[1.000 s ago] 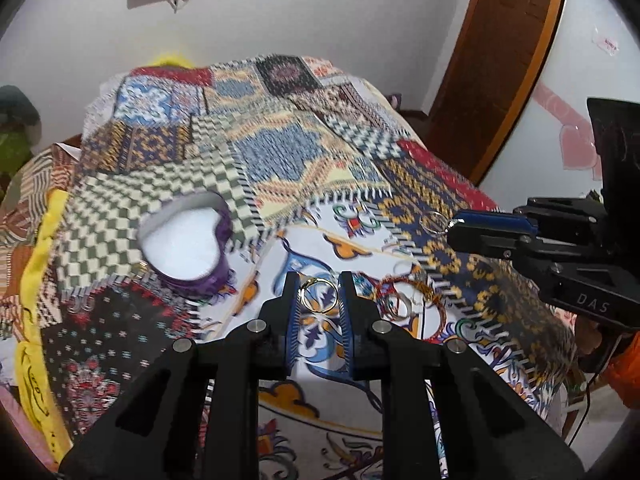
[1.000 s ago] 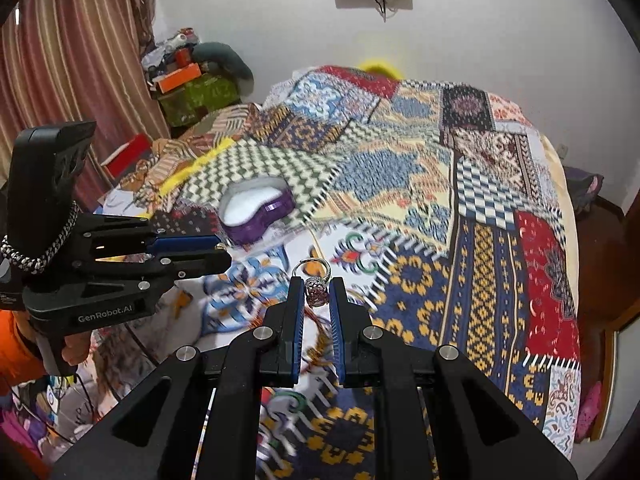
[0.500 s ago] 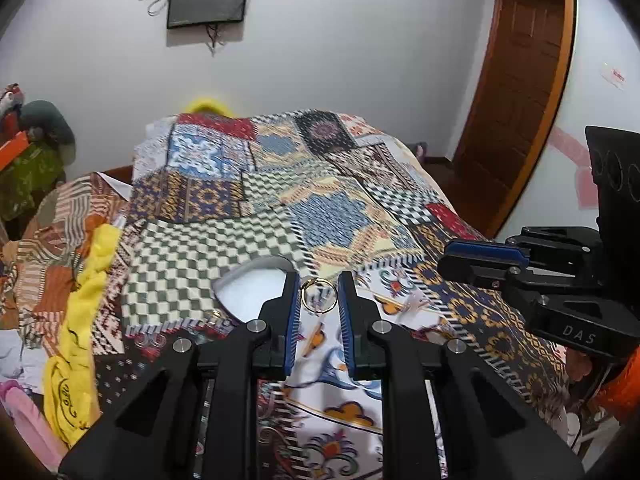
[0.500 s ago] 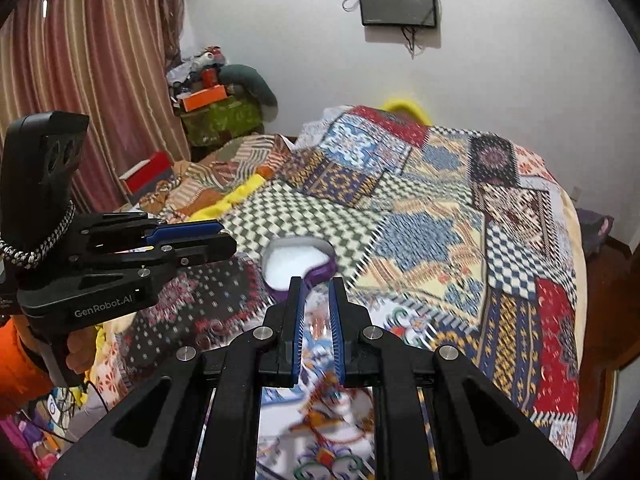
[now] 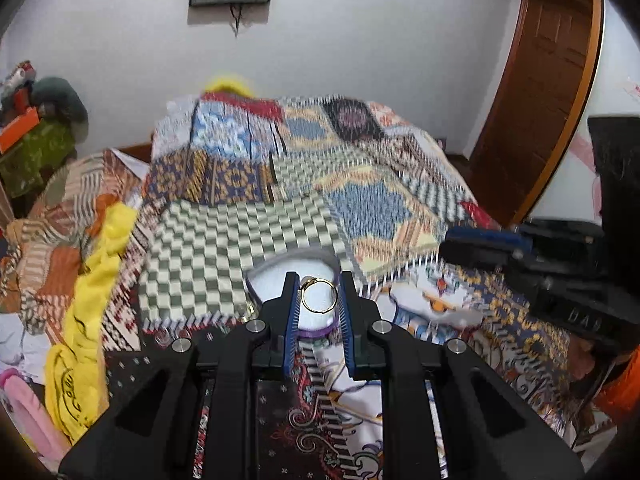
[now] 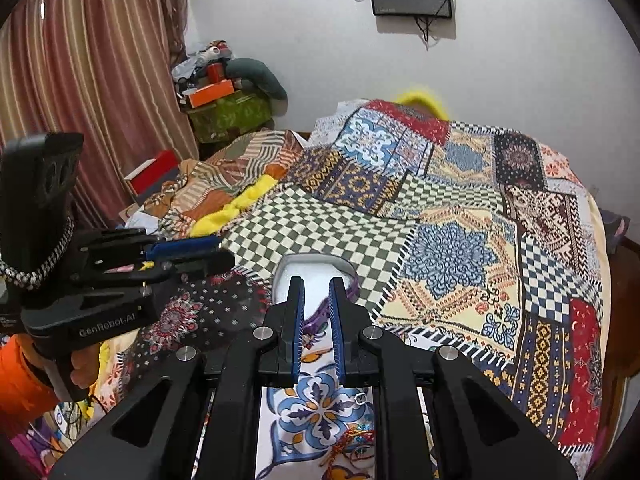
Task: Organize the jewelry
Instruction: 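Carry the ring and earring in both tools over the purple heart tin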
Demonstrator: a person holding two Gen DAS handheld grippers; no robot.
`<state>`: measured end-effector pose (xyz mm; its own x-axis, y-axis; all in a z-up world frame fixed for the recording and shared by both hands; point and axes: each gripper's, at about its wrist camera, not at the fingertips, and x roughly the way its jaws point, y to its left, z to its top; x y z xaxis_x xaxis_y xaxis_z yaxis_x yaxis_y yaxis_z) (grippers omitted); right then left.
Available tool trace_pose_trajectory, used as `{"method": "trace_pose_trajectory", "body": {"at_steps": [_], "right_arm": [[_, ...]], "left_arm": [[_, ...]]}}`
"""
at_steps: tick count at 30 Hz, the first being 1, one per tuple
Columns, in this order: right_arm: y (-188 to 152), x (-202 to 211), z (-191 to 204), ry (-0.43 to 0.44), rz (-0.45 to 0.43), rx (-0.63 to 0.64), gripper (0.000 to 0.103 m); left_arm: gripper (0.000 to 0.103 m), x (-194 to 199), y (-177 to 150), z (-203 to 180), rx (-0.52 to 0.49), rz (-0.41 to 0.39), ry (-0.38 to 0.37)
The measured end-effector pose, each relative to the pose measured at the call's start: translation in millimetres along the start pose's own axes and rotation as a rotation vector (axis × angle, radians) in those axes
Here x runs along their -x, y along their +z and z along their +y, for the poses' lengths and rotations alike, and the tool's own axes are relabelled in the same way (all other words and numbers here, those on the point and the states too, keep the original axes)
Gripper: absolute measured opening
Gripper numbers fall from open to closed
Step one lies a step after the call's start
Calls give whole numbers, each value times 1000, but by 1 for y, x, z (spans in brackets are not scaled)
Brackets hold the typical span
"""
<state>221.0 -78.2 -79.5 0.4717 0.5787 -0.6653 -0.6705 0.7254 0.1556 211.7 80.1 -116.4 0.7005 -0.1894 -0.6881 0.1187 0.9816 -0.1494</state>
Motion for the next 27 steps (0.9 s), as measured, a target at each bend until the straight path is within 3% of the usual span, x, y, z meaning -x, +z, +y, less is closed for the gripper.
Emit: {"method": "trace_pose_trajectory", "body": {"at_steps": [5,12,17,27], "right_arm": [[-9,-7,-9,-13,43,-9,11],[-16,-34,-7,59,189,-2,12],[-20,-62,3,70,303,45,30],[-27,-107,15,51,452,106,32]], "left_arm": [[18,-22,-21,-3,-4,69,-19],[18,-24,-39,-3,-13,82,-22],[18,-18,-48,9,1,95,-9],[18,-22,-77,37,4,166,34]]}}
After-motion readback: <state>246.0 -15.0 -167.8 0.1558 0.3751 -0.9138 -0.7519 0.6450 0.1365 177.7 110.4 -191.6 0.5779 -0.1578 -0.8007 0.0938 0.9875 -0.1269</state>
